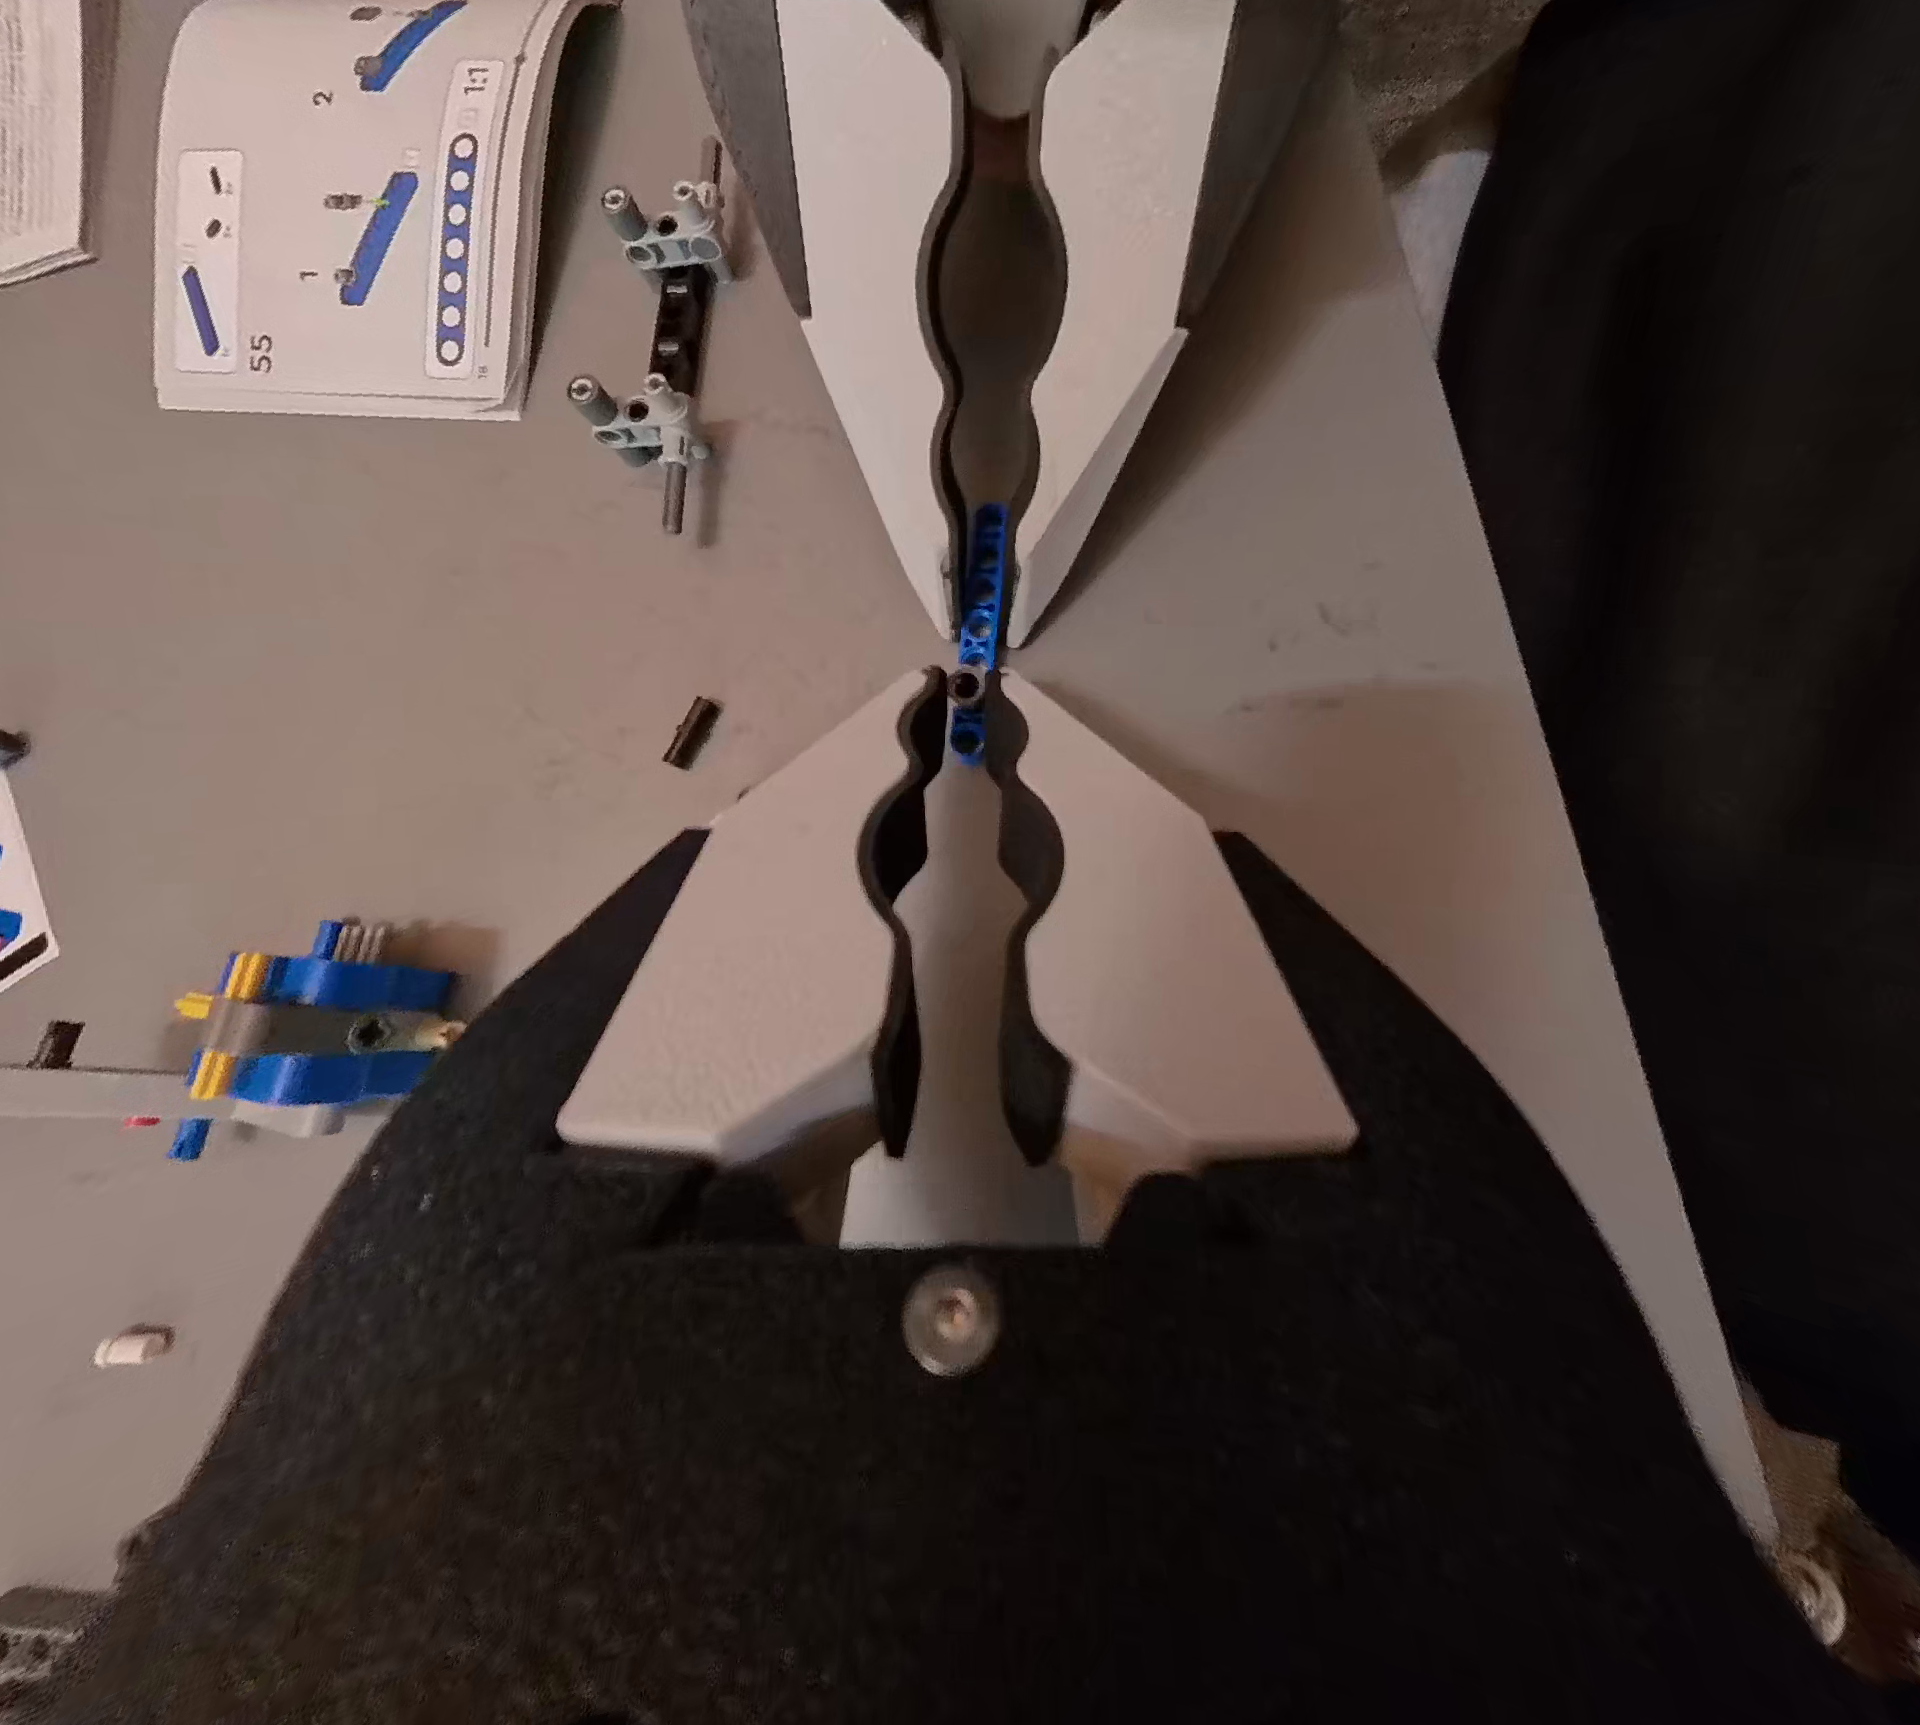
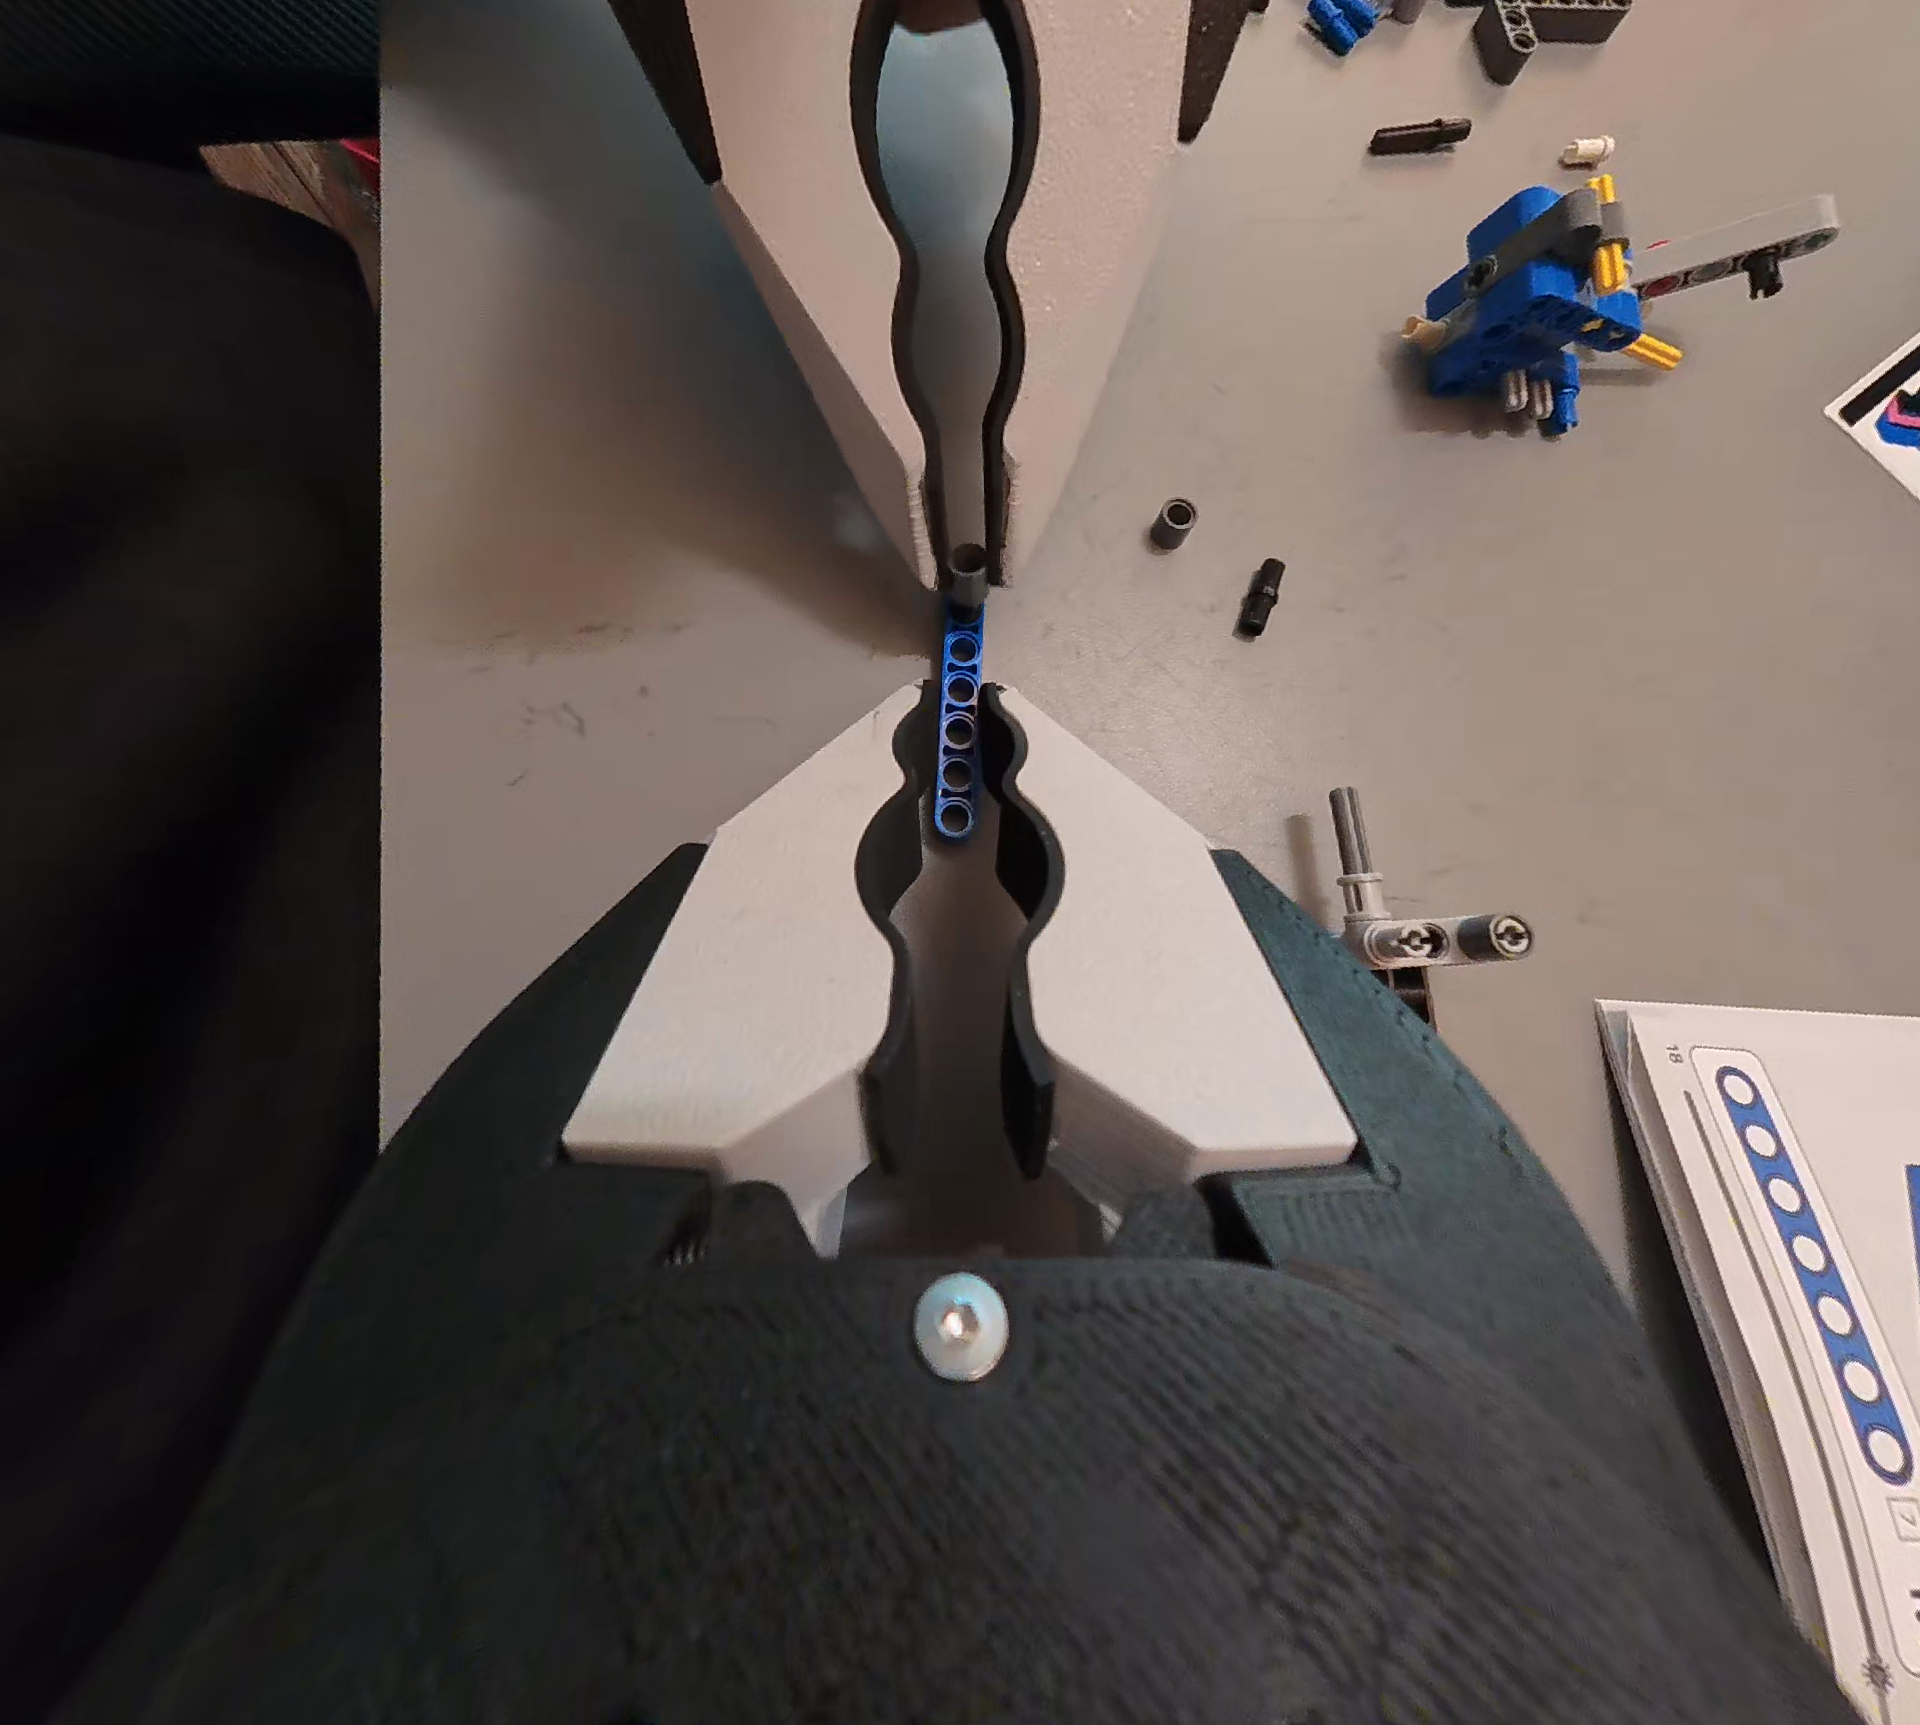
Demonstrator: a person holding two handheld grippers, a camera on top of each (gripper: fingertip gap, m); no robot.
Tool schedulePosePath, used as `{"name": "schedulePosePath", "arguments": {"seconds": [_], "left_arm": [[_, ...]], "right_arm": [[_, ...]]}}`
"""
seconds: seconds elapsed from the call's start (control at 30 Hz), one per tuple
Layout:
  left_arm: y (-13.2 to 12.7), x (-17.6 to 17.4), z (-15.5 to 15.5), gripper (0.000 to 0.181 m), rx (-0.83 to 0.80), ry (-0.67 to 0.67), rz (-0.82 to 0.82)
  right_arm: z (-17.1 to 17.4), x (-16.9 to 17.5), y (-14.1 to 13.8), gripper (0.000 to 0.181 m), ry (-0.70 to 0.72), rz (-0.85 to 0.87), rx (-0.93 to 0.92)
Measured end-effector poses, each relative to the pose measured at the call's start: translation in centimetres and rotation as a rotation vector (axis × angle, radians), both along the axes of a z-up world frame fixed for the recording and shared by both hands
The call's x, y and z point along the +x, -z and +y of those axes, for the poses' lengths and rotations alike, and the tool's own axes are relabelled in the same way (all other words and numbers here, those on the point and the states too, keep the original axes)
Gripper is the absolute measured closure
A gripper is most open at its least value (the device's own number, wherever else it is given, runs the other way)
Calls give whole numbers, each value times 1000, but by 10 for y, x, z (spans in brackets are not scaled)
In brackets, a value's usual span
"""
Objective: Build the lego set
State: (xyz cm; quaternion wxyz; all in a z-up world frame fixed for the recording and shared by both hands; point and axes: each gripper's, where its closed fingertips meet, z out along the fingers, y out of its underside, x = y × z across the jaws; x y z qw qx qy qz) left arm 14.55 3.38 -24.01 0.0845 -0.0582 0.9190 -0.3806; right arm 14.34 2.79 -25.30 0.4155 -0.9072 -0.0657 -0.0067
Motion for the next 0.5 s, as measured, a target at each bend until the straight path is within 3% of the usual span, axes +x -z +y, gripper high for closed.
{"name": "schedulePosePath", "arguments": {"seconds": [0.3, 0.5], "left_arm": [[1, 0, -1, 177, 70, -23, 53], [8, -2, 0, 177, -36, -20, 158]], "right_arm": [[0, 0, 0, 174, 1, 8, -2], [1, 0, 1, 174, -2, 4, -2]]}}
